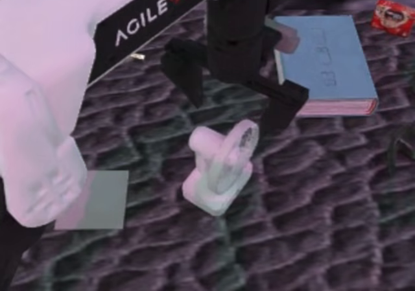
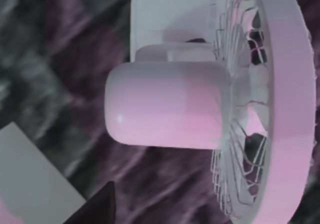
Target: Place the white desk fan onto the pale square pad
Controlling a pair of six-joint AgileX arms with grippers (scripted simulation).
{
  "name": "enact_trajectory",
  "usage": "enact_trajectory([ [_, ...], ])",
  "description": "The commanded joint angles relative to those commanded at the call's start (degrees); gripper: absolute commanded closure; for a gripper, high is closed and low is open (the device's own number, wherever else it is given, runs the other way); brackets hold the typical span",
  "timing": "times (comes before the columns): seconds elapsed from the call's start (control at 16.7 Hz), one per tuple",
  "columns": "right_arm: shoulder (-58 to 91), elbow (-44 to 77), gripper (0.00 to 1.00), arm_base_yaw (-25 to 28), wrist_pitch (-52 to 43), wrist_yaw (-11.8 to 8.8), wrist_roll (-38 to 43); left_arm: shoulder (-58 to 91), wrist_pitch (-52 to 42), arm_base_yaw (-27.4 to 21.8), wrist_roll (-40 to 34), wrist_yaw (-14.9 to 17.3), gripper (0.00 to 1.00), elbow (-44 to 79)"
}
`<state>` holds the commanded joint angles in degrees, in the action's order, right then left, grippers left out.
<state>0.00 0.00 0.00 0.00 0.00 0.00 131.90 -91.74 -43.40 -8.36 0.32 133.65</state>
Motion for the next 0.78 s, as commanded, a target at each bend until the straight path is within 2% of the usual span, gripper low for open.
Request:
enact_trajectory([
  [0.24, 0.0, 0.0, 0.0, 0.0, 0.0, 0.0, 0.0, -0.27, 1.04, 0.2, 0.14, 0.01, 0.0, -1.11],
  [0.6, 0.0, 0.0, 0.0, 0.0, 0.0, 0.0, 0.0, -2.21, 11.01, 0.13, 0.1, -0.02, 0.0, -13.48],
  [0.78, 0.0, 0.0, 0.0, 0.0, 0.0, 0.0, 0.0, -2.56, 13.24, 0.09, 0.06, -0.03, 0.0, -15.8],
])
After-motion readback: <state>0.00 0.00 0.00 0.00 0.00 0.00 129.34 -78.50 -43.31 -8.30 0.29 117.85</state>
